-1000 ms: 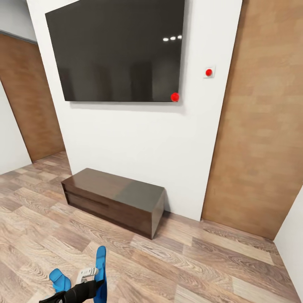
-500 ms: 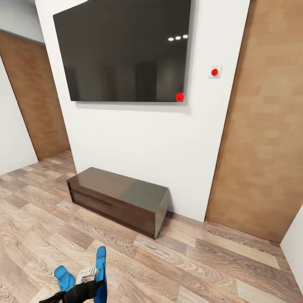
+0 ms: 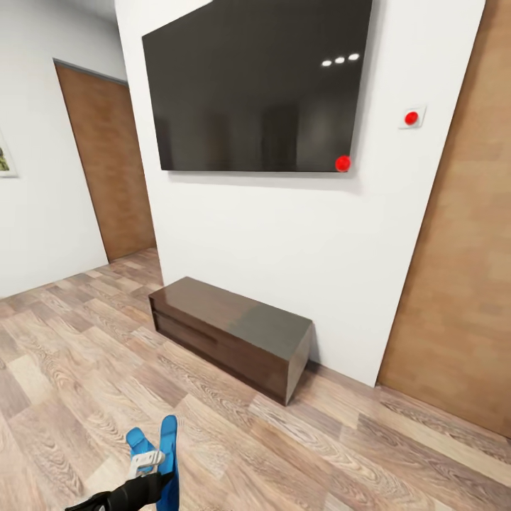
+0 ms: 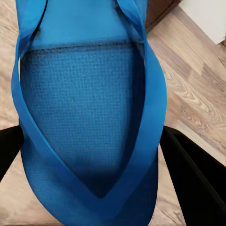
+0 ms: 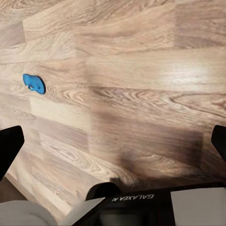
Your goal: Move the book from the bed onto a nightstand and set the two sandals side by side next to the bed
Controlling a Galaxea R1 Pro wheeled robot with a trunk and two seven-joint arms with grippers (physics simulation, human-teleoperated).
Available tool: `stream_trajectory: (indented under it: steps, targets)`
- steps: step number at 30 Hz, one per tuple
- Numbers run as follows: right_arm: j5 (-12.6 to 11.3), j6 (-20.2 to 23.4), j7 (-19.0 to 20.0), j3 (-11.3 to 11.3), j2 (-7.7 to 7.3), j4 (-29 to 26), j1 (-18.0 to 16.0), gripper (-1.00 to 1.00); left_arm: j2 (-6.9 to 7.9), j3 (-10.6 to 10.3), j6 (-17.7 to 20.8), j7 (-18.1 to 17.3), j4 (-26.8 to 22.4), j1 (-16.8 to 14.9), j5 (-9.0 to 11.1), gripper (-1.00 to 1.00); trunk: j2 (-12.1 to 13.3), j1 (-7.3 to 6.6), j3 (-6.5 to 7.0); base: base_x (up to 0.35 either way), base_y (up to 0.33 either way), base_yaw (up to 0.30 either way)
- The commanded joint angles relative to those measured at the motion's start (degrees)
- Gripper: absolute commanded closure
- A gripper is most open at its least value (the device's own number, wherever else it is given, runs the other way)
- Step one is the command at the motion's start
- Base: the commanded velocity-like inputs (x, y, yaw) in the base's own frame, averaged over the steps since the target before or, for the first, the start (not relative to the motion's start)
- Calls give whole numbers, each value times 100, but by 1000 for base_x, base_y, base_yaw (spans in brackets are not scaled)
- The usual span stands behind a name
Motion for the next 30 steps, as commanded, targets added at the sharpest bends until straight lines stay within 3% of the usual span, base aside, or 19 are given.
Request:
stream_trajectory:
  steps: [1, 7, 10, 11, 13, 14, 17, 19, 24, 28, 30]
  targets:
    - [-24, 45, 7, -19, 0, 1, -1, -100, -3, 50, 53, -30, -3, -5, -4, 100, -3, -1, -6, 0, 0, 294]
    - [-26, 16, -5, -27, 4, 161, -1, -100, -4, 46, 47, -5, 59, -5, 13, 100, -3, -1, -6, 0, 0, 294]
    - [25, -861, -8, 3, 11, 214, -1, -100, -82, 26, 36, 214, 74, -3, -18, 100, -3, -1, -6, 0, 0, 294]
    - [138, -1104, -13, 31, 12, 220, -1, -100, -117, 23, 25, 369, 75, -4, -26, 100, -3, -1, -7, 0, 0, 294]
    - [635, -1405, -23, 179, 10, 220, -1, -100, -188, 12, -18, 769, 114, -5, -51, 100, -3, -1, -11, 0, 0, 293]
    - [796, -1448, -26, 214, 9, 218, -1, -100, -204, 10, -34, 873, 147, -5, -61, 100, -3, -1, -13, 0, 0, 291]
    - [1589, -1573, -35, 311, 2, 206, -1, -100, -272, 0, -294, 1318, 520, -4, -191, 100, -3, -1, -23, 0, 0, 280]
    - [1795, -1572, -28, 326, -8, 188, -1, -100, -287, 1, -650, 1430, 778, -5, -354, 100, -3, -1, -31, 0, 0, 272]
    - [1882, -1552, 6, 273, -33, 187, -1, -100, -299, 0, -1113, 1490, 1106, -5, -594, 100, -3, -1, -51, 0, 0, 269]
    - [1686, -1552, 24, -52, -38, 207, -1, -100, -314, 10, -1170, 1499, 1162, -5, -603, 100, -3, -1, -58, 0, 0, 146]
    - [1628, -1609, 3, -180, -30, 211, -1, -100, -425, 16, -1176, 1514, 1177, -4, -600, 100, -3, -1, -59, 0, 0, 18]
